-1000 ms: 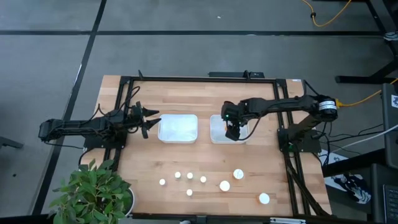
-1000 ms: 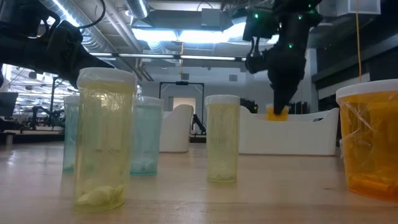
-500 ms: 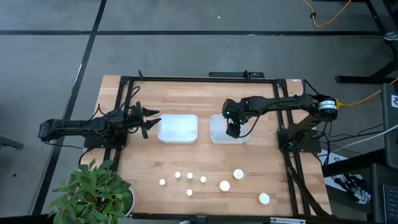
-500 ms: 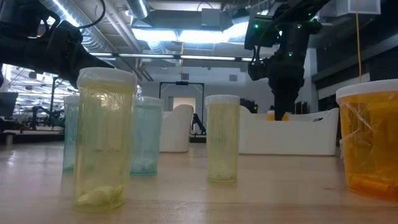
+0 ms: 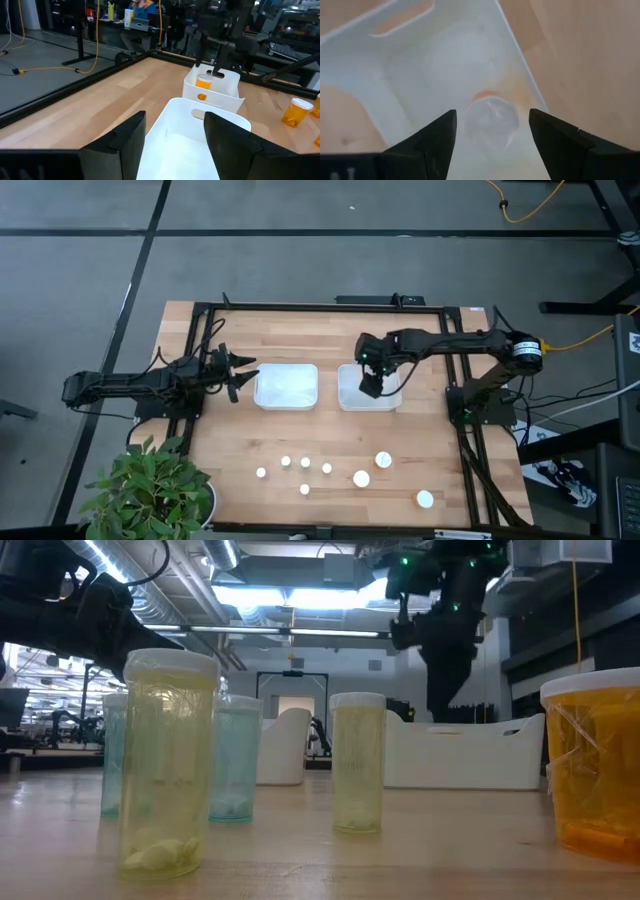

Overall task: Pick and place medicine bottles into bin by pill shape (circle, oval)
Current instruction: Put the large orange pill bottle into the right white bin

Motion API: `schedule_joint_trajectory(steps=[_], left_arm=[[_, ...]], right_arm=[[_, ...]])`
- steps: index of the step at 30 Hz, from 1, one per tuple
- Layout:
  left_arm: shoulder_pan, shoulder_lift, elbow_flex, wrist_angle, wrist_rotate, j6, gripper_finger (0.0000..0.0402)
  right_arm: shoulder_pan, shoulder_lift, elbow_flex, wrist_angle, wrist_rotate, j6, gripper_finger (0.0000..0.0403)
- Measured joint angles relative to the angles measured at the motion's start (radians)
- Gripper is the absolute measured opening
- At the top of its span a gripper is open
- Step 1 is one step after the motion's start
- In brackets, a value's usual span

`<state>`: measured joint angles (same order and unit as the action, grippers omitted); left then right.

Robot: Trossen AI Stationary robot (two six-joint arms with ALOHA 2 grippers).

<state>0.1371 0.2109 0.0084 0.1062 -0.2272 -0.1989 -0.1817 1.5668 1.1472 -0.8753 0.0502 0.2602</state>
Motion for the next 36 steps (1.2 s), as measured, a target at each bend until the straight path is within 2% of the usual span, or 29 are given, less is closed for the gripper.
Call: schedule_joint_trajectory(steps=[7,14,21,26,36], left_arm=[[0.0,0.0,0.0,0.0,0.0,0.0,0.0194],[0.0,0.0,0.0,0.0,0.0,0.0,0.0194],[0.0,0.0,0.0,0.0,0.0,0.0,0.0194],[0.0,0.0,0.0,0.0,0.0,0.011,0.0194],[0.0,0.0,0.0,0.0,0.0,0.055,0.0194]], right_arm=[[0.095,-0.041,0.085,-0.214,-0.001,0.034,0.0252],[0.279,-0.113,0.086,-0.37,-0.001,0.215,0.0252],[0.521,-0.123,0.086,-0.379,-0.061,0.446,0.0252],[0.683,-0.121,0.085,-0.355,-0.06,0.668,0.0252],[0.913,-0.121,0.085,-0.285,0.093,1.079,0.0252]])
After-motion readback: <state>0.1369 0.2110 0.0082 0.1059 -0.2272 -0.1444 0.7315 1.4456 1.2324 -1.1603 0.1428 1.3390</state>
